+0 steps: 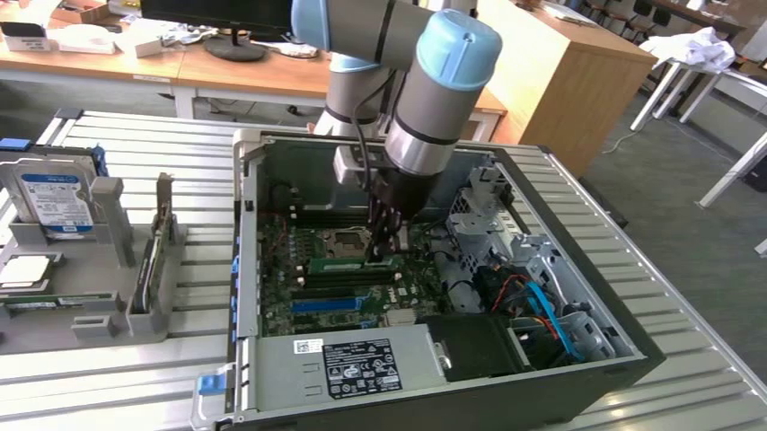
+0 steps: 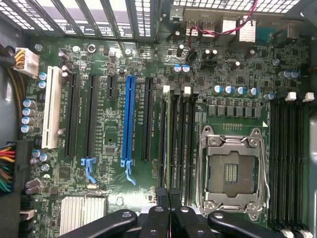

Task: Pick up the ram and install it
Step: 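Insert the ram into the slot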

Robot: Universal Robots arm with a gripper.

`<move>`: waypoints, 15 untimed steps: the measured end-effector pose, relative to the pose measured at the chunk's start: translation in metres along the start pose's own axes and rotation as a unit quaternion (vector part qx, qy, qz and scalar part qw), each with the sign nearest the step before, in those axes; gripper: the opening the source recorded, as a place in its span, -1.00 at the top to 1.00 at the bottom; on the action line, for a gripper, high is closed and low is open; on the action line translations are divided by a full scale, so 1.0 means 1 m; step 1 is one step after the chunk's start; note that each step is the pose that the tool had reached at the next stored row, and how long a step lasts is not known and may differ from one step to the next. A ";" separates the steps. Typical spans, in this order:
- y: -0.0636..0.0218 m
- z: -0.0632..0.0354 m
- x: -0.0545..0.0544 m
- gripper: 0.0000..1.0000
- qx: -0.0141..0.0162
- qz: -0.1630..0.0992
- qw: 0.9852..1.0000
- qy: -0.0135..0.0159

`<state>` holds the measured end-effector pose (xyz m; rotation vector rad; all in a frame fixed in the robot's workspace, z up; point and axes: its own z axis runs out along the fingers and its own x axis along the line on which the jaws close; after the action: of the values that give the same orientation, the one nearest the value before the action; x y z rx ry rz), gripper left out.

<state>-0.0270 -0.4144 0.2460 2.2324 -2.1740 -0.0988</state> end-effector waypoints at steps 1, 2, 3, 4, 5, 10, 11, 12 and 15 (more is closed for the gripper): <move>0.0000 0.0006 0.000 0.76 0.000 0.000 1.000 0.000; 0.0000 0.0006 0.000 0.76 0.000 0.000 1.000 0.000; 0.0000 0.0006 0.000 0.76 0.000 0.000 1.000 0.000; 0.0000 0.0007 0.000 0.76 0.000 0.000 1.000 0.000; 0.0000 0.0007 0.000 0.76 0.000 0.000 1.000 0.000; 0.0007 0.0009 0.000 0.76 0.000 0.001 1.000 0.000; 0.0007 0.0009 0.000 0.76 0.000 0.001 1.000 0.000; 0.0007 0.0009 0.000 0.76 0.000 0.001 1.000 0.000; 0.0007 0.0010 0.000 0.76 0.000 0.002 1.000 0.000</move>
<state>-0.0278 -0.4144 0.2451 2.2281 -2.1788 -0.0987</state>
